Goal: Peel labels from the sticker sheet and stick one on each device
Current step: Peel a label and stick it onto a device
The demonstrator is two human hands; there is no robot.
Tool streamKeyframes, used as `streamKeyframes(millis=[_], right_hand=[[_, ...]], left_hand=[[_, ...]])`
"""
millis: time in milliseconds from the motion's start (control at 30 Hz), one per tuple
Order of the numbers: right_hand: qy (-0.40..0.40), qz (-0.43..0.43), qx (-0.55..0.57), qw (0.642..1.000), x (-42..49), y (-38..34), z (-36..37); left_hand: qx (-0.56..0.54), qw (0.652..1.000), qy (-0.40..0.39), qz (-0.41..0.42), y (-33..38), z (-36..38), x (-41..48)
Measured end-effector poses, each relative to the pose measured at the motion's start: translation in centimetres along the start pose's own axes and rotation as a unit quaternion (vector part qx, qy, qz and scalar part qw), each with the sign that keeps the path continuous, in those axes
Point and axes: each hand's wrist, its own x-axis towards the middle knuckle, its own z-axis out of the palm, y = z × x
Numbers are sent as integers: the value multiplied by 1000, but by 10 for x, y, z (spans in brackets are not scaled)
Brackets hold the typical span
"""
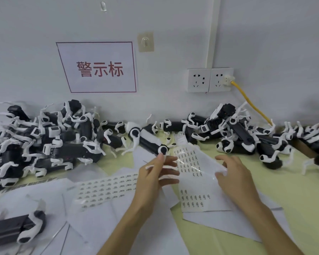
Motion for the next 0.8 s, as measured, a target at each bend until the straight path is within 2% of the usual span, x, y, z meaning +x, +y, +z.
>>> streamKeyframes(millis=[100,167,233,300,400,500,667,733,800], right_hand=[[58,-13,21,998,3,-2,-4],[103,-25,57,993,4,-3,-7],[147,-30,112,982,3,-6,-11],[175,-36,179,968,0,-9,-16],[168,-44,231,957,0,-13,-20],[143,-48,217,964,-1,-13,-17],[101,-40,129,986,-3,-14,-6],[102,-64,85,989,-6,-18,-4],[100,-124,68,985,-10,-23,-4]], left_hand=[[-132,987,27,-86,3,-5,3],[-178,977,46,-111,1,-11,6],[-156,978,53,-131,-3,-13,7],[-88,983,56,-151,-9,-11,6],[-39,983,26,-179,-14,-7,5],[-55,976,-19,-211,-14,-3,4],[-49,969,-69,-230,-18,0,1],[-23,971,-90,-219,-22,-1,0],[-8,974,-103,-202,-24,-1,-1]])
